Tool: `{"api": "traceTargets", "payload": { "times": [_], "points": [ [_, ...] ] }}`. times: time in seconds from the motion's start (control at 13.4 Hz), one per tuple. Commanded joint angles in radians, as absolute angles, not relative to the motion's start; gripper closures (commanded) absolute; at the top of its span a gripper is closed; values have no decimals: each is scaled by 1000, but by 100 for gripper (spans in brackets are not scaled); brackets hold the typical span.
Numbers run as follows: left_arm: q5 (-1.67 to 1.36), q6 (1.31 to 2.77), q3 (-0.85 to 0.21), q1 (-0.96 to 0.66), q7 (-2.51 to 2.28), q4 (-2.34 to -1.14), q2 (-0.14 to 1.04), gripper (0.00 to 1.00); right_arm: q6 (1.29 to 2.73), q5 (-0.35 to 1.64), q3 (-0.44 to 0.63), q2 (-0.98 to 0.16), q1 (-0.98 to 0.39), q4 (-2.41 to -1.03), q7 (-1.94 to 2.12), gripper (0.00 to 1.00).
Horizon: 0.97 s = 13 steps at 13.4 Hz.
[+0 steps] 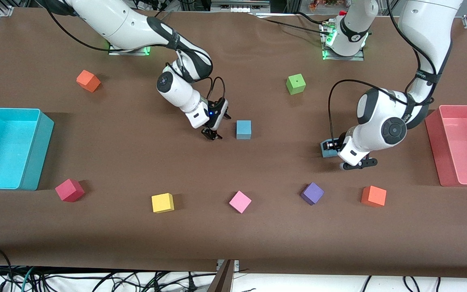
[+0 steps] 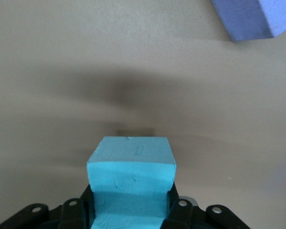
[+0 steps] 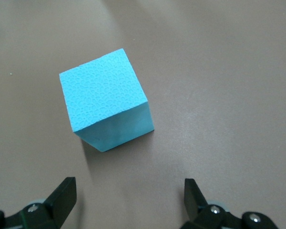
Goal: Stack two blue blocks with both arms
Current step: 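Lift the cube with the left gripper and carry it above the first cube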
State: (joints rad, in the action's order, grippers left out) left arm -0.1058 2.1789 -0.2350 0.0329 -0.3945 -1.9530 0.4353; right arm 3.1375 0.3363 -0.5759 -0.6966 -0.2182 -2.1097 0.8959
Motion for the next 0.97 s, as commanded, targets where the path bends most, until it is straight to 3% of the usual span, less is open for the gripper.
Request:
{"api": "traceTargets", "payload": {
  "times": [0.0, 0.37, 0.89],
  "points": [
    [-147, 2115, -261, 9, -585, -1921, 410, 79, 3152, 354, -606, -726, -199, -2086, 931, 0],
    [-240, 2045, -350, 6, -969, -1833, 397, 79, 3154, 357, -606, -733, -203, -2088, 936, 0],
    [-416, 2115, -377, -73, -1266, -1775, 422, 79, 3155, 357, -606, -733, -204, -2088, 936, 0]
  ]
}}
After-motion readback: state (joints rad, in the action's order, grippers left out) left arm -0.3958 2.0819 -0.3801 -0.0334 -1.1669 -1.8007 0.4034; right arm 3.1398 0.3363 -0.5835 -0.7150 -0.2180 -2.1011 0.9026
